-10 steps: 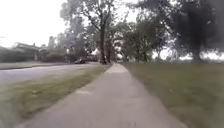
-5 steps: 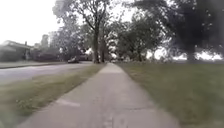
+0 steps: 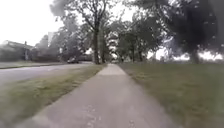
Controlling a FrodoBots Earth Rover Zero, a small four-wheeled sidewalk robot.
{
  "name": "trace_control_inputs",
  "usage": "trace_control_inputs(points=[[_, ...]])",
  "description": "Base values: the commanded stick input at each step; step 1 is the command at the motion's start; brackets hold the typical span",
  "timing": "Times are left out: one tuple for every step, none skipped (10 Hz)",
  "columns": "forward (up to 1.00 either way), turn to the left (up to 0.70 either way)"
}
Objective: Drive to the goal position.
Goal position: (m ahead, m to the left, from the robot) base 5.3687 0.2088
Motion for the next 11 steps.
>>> trace_control_inputs(points=[[1.00,0.00],[1.00,0.00],[1.00,0.00],[1.00,0.00],[1.00,0.00],[1.00,0.00],[1.00,0.00],[1.00,0.00],[1.00,0.00],[1.00,0.00],[1.00,0.00]])
